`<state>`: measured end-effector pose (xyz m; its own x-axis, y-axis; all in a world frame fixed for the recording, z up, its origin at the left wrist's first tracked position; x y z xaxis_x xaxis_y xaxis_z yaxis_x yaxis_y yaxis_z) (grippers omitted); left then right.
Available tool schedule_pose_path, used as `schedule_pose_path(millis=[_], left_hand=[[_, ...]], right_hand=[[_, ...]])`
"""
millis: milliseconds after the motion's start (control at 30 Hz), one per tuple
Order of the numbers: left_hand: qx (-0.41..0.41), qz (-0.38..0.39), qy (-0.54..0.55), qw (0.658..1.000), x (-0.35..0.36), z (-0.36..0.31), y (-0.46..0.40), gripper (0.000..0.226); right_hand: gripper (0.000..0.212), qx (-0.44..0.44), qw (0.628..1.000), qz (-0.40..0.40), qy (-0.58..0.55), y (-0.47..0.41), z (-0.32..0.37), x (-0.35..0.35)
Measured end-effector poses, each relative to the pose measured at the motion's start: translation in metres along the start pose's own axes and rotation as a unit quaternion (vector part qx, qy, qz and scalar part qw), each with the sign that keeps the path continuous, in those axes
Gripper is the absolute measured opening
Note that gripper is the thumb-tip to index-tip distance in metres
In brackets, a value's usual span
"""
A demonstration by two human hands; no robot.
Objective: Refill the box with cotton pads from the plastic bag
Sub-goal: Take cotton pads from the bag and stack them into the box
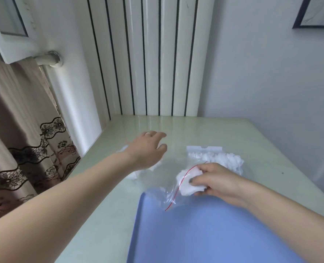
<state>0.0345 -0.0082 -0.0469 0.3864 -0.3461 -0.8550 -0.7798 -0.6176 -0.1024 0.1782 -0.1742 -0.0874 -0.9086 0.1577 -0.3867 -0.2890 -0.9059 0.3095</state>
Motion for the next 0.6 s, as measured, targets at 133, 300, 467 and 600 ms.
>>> schedule_pose_path(millis=[133,300,467,600], left_hand=[[0.089,0.071,0.007,0.993,0.030,-0.056,0.003,0.057],[0.116,0.140,-0.039,0.982,0.071,-0.085,-0.006,0.077],[0.102,0.144,-0.184,0.967,0.087,-0.072,-0.010,0.080],[0.085,0.142,-0.182,0.969,0.083,-0.063,-0.013,0.081]], right_hand=[[0.017,0.046,0.998,-0.050,0.012,0.023,-0.014,-0.056],[0.020,0.065,0.975,-0.207,0.050,0.027,-0.023,-0.115],[0.018,0.098,0.926,-0.259,0.255,0.016,-0.024,-0.122],[0.028,0.077,0.873,-0.245,0.415,0.004,-0.021,-0.106]])
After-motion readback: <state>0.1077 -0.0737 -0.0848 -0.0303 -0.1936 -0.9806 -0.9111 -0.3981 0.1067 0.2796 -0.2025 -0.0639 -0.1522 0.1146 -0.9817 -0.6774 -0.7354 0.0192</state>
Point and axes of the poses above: each hand's wrist, its own y-axis away from the middle knuckle, its own x-axis out of the palm, z = x × y, the point moved 1 cm from there along -y, towards the middle knuckle, and after that the axes turned 13 degrees about y, right-handed, at the moved point
